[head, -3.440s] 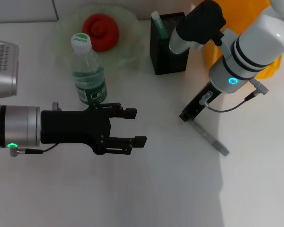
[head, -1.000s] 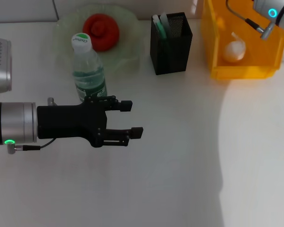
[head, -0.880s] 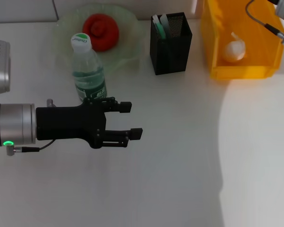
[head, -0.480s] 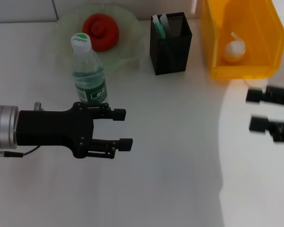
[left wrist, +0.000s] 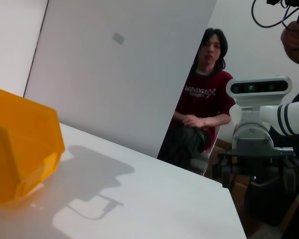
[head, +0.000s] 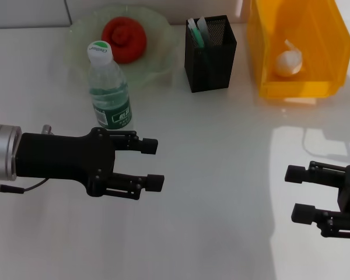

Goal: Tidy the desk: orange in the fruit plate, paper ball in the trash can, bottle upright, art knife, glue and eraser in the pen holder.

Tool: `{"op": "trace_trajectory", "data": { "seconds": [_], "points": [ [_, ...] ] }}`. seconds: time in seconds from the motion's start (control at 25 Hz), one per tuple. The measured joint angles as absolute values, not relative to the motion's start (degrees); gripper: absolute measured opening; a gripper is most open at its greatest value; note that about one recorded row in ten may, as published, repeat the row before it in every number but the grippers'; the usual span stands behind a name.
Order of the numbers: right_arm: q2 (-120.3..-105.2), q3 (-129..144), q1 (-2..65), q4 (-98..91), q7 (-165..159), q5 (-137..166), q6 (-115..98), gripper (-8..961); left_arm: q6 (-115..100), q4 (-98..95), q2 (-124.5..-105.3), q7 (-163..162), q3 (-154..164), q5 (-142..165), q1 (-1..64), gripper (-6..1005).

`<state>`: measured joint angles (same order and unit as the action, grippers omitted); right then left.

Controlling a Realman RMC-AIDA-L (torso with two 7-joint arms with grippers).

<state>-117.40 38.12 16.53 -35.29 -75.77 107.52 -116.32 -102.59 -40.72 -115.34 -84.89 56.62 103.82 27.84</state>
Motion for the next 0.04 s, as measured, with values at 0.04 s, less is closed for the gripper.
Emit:
{"op": "trace_trajectory", "data": {
  "seconds": [0.04],
  "points": [
    [-117.4, 38.1, 16.5, -35.3, -75.8, 107.5, -116.3, 751, -102.6, -40.7, -115.34, -84.9, 56.6, 103.8, 27.8, 783]
  ]
}}
